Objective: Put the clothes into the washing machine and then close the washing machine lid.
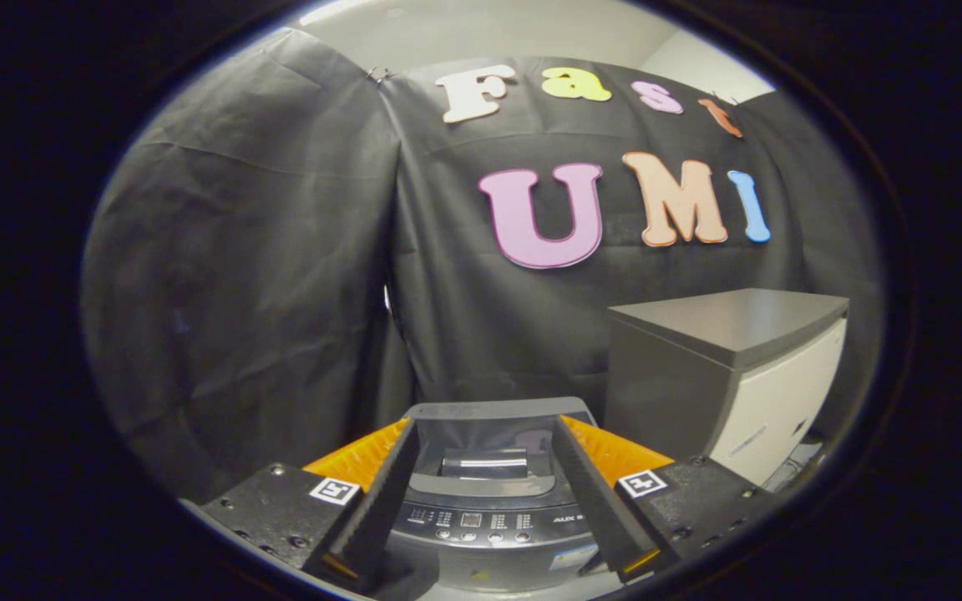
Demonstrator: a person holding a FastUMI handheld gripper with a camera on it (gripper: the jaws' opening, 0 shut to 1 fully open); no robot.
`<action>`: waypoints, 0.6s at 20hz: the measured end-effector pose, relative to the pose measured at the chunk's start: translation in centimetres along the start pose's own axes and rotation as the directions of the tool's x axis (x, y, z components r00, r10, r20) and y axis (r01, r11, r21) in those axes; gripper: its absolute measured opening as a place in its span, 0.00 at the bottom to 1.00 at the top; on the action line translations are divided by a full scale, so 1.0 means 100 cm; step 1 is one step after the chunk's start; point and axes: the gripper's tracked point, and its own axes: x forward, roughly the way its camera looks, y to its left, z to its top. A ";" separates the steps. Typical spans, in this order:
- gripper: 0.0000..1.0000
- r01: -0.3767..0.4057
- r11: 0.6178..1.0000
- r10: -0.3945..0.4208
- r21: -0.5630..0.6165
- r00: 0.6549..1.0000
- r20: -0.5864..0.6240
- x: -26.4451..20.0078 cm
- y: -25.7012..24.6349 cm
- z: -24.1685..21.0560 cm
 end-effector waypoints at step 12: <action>0.97 -0.030 0.999 0.028 0.030 0.998 0.054 -0.084 -0.033 0.026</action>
